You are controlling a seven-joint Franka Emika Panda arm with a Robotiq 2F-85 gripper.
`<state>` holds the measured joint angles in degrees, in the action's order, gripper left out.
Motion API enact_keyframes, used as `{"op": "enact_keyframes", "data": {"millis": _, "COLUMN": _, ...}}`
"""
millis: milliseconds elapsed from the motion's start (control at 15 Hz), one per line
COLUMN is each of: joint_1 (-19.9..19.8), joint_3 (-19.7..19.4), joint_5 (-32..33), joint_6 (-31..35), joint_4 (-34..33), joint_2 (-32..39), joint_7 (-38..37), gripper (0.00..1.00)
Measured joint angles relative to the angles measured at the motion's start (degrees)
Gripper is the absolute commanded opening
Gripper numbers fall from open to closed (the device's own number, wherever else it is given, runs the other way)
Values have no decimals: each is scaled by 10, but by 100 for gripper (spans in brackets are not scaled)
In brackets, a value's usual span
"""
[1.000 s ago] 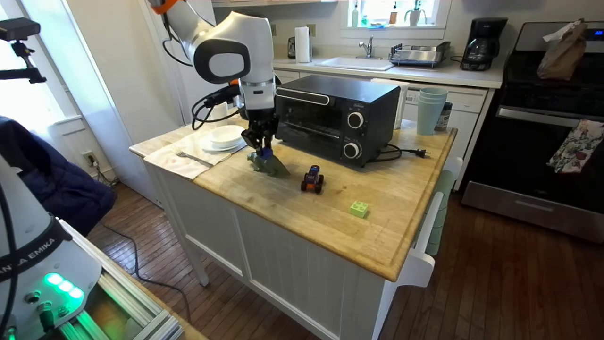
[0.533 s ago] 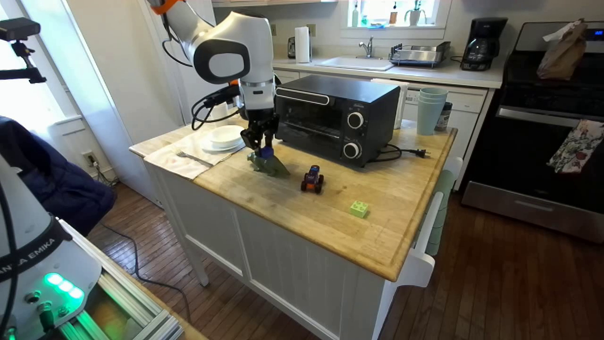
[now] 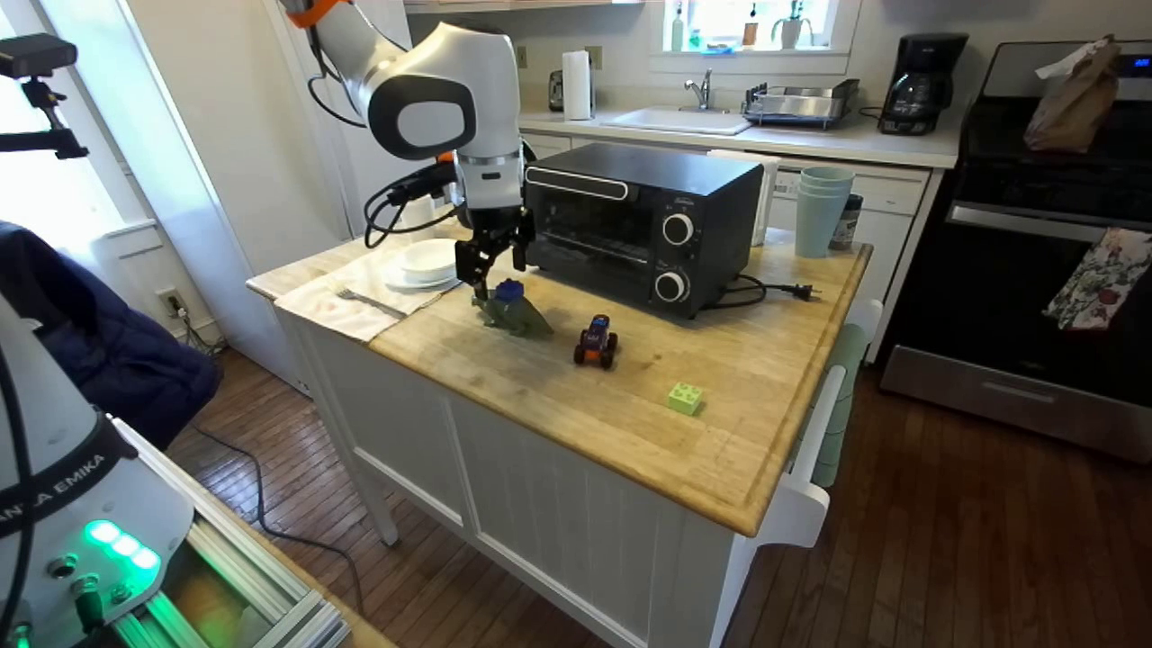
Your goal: Put the blue block on top of the toy animal
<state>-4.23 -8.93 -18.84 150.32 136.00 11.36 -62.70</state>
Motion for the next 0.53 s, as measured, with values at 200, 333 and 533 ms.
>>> {"op": "enact_keyframes", "data": {"millis": 200, "joint_1": 0, "joint_3": 0, "joint_5": 2, "joint_6": 0, "joint_4": 0, "joint_2": 0, "joint_7": 0, "gripper": 100}}
{"op": "enact_keyframes", "data": {"millis": 333, "joint_1": 0, "joint_3": 0, "joint_5": 4, "joint_6": 0, "joint_4": 0, "joint_2": 0, "joint_7": -1, "gripper": 100}}
{"op": "enact_keyframes", "data": {"millis": 533, "joint_1": 0, "joint_3": -3, "joint_5": 6, "joint_6": 0, "joint_4": 0, "joint_2": 1, "joint_7": -1, "gripper": 100}}
